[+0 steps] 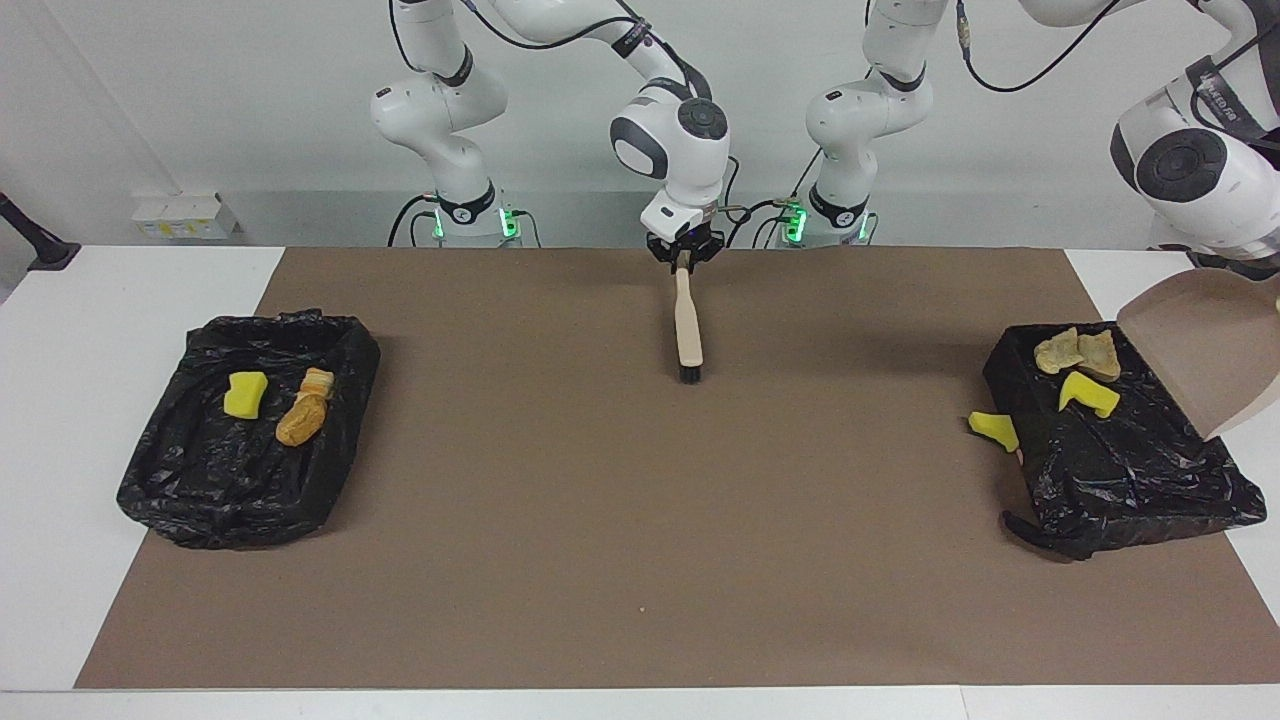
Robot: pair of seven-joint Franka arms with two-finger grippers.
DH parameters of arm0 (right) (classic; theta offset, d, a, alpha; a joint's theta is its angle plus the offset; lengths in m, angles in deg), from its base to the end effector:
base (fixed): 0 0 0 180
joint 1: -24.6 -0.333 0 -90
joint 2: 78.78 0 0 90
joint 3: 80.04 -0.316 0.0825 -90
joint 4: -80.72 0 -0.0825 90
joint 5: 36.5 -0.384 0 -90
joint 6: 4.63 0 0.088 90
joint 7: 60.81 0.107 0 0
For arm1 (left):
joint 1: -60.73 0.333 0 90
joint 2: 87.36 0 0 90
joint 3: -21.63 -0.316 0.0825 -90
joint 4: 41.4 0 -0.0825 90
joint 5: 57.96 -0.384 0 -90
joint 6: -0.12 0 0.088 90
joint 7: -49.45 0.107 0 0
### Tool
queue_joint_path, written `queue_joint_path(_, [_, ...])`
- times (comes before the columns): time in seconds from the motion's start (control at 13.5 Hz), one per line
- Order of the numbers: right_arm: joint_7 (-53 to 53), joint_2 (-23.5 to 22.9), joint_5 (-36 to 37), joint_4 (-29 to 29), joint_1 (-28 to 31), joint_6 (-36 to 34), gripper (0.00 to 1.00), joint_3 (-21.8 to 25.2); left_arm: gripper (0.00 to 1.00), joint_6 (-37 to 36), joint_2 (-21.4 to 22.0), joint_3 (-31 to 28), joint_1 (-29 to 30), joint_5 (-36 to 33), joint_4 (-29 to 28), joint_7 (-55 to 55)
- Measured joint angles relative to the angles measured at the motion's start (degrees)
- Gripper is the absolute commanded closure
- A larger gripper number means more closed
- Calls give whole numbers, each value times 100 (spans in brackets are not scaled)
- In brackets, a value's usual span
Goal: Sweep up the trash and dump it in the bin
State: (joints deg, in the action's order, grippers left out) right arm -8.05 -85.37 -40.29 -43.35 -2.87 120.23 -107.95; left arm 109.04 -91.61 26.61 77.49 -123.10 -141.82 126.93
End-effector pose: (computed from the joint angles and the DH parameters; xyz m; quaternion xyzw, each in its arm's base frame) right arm 0.3064 0.4447 0.3418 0.9976 0.0026 -0.0691 0.0047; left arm 0.5778 0.1895 0.5649 -0.6247 0.5882 0.3375 0.3872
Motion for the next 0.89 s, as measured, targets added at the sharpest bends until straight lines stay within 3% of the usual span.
queue_joint_path(0.15, [0,-5,0,55,6,1,50,9,100,-2,-257,19,-162,151,433,3])
queue_joint_path(0.22, [0,-5,1,111,15,4,44,23,100,-6,-395,26,-219,498,632,-7])
queue_joint_path(0.59, [-51,204,60,478,757,6,20,77,100,-17,-698,1,-245,2786,1326,-231])
queue_joint_path(0.74, [-159,437,64,494,1189,6,9,87,100,-32,-693,-3,-246,3947,1431,-924])
queue_joint_path(0.89, [-186,680,65,499,1548,-54,2,92,100,-92,-683,32,-308,4628,1443,-2188])
